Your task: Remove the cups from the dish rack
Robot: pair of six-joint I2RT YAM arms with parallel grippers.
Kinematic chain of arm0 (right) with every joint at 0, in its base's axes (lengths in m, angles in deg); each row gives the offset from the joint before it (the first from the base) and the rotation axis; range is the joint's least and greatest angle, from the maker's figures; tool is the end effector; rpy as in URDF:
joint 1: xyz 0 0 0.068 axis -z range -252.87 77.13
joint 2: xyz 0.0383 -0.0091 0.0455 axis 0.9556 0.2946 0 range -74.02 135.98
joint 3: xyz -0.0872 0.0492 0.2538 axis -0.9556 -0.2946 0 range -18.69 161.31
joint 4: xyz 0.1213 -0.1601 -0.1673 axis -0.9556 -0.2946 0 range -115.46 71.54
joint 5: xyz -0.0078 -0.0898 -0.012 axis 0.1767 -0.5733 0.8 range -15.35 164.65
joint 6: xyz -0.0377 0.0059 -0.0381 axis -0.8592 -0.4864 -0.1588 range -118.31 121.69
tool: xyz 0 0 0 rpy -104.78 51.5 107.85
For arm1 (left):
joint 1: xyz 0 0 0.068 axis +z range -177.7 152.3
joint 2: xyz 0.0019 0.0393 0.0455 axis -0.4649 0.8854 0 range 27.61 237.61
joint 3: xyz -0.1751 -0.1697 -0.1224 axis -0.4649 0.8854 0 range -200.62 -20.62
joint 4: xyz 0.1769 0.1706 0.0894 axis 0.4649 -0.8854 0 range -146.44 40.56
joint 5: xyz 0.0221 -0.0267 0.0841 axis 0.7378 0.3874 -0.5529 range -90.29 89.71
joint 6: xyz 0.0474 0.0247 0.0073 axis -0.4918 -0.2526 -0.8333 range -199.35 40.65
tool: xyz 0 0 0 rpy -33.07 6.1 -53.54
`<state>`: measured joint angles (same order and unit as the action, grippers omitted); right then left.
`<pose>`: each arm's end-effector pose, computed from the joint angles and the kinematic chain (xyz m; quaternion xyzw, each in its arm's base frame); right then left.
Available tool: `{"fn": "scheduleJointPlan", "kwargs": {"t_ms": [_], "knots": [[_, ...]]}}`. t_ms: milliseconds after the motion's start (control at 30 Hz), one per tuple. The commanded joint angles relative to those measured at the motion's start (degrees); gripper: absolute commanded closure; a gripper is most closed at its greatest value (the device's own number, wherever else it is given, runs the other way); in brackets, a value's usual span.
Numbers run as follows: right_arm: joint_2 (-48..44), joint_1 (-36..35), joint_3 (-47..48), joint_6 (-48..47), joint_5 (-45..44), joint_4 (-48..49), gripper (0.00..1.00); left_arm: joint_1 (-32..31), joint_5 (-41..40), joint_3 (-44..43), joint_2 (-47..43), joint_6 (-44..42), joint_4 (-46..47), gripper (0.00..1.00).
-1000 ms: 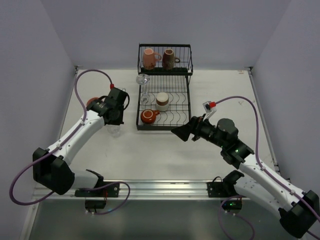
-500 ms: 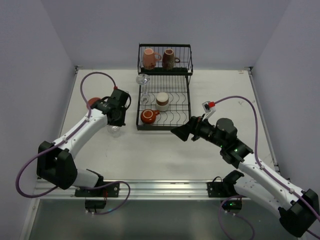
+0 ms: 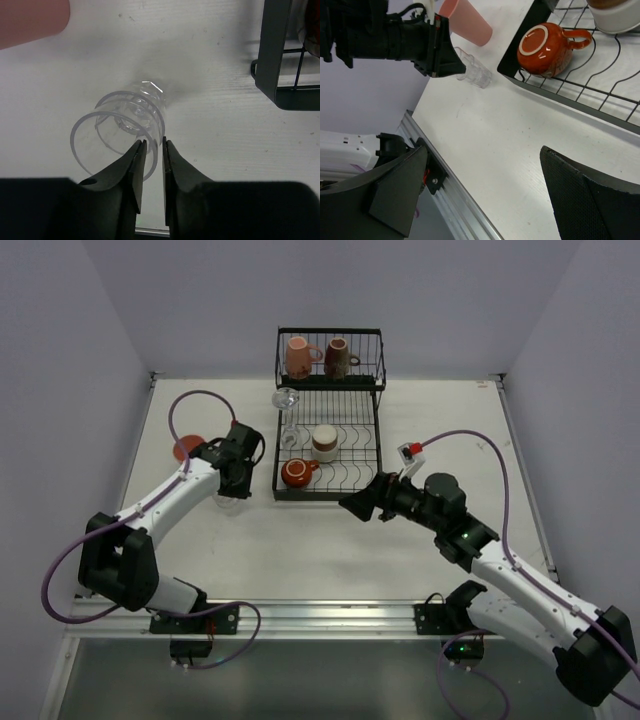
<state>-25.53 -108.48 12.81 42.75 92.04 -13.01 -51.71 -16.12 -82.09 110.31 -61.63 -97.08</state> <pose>0.1585 0.1266 0.2754 -0.0591 0.7694 0.4796 0.4178 0.2557 -0.1033 0.2416 0.0282 0.9736 0.0619 0.2180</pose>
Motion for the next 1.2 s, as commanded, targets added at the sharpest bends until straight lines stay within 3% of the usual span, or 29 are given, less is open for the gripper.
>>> {"fn": "scheduleJointPlan", "kwargs": {"t_ms": [0,100,267,500,667,733,933,1167], "knots": [[1.87,-0.16,1.27,-1.85,-1.83,1.23,0.03,0.46,-1.65,0.12,-0.25,-0.84,2.9,0.72],[3.98,-0.16,1.71,-2.3,-2.8,0.79,0.03,0.46,-2.27,-0.4,-0.87,-0.58,3.16,0.58],[6.52,-0.5,2.86,-2.82,-3.76,0.17,0.03,0.46,-3.06,-1.37,-2.71,-0.4,3.08,0.47],[10.56,-0.86,8.29,-5.81,-13.5,-1.93,0.08,0.37,-2.98,-5.4,-8.42,0.21,4.65,0.25],[16.89,-0.86,14.36,-11.25,-20.98,-4.92,0.06,0.46,-0.78,-6.73,-15.36,0.22,8.52,0.14],[20.58,-0.95,16.3,-12.57,-23.61,-3.44,0.05,0.46,1.85,-5.59,-19.91,-0.14,12.2,0.04],[29.36,-0.86,18.5,-18.99,-25.65,6.21,0.03,0.46,9.33,4.24,-34.85,1.27,24.77,0.0],[39.99,-0.86,24.21,-23.56,-26.44,12.56,0.02,0.46,12.67,14.44,-44.54,1.19,31.55,0.0]]}}
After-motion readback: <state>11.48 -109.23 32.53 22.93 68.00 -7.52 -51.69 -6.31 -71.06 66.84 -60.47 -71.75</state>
